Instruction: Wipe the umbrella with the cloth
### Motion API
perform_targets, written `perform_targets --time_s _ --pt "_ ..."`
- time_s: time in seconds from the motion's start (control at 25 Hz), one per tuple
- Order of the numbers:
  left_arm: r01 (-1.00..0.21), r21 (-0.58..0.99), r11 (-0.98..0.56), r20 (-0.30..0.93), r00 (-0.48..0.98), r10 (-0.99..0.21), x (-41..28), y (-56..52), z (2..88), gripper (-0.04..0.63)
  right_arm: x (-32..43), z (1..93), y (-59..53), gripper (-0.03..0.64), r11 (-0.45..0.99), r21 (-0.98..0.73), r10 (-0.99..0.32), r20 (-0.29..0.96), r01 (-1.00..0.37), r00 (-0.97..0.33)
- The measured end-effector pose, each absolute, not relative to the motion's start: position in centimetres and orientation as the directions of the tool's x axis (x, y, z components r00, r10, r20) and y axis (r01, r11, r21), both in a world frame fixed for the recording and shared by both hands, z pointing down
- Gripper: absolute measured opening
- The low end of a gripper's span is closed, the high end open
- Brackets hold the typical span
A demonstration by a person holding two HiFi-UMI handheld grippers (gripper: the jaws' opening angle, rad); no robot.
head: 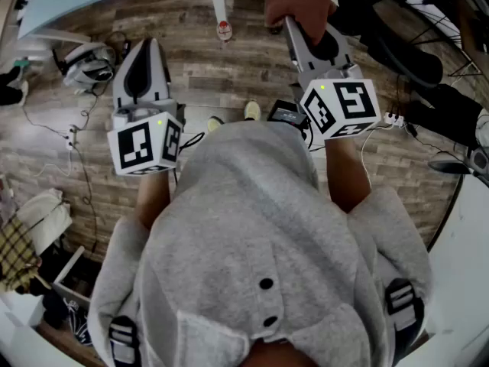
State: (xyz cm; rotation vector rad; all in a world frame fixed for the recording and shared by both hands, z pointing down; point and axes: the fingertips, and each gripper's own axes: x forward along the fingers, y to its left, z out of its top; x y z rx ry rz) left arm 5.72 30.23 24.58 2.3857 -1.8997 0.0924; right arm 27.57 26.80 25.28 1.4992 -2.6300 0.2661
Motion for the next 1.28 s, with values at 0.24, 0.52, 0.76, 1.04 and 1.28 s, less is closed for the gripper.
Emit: perform_targets --time_s 0.24,0.52,0.76,1.04,1.28 --pt "-0.974 0.032 -0.223 0.111 0.225 -0.968 6.5 29.9 24.4 0.017 27.4 25.2 26.6 0.075 0.521 -0.099 -0.829 0.178 -0.848 -0.530" --pt "-0.978 0.023 -0.205 0.121 0.207 -0.971 8.4 29.8 24.6 0.017 28.3 25.6 26.3 0.078 0.550 -0.141 -0.806 0.170 -0.823 -0.568" --pt "-0.981 0.005 -0.196 0.122 0.195 -0.973 9.6 29.8 24.8 0.017 28.9 26.3 26.2 0.078 0.585 -0.136 -0.784 0.159 -0.800 -0.600" --pt "-0.981 -0.011 -0.195 0.128 0.192 -0.973 11.2 30.1 25.1 0.017 29.4 26.3 26.1 0.078 0.601 -0.151 -0.774 0.135 -0.785 -0.618" --pt "-0.984 -0.030 -0.176 0.121 0.171 -0.978 11.4 30.4 24.9 0.017 28.8 26.4 25.9 0.078 0.621 -0.149 -0.758 0.137 -0.770 -0.638"
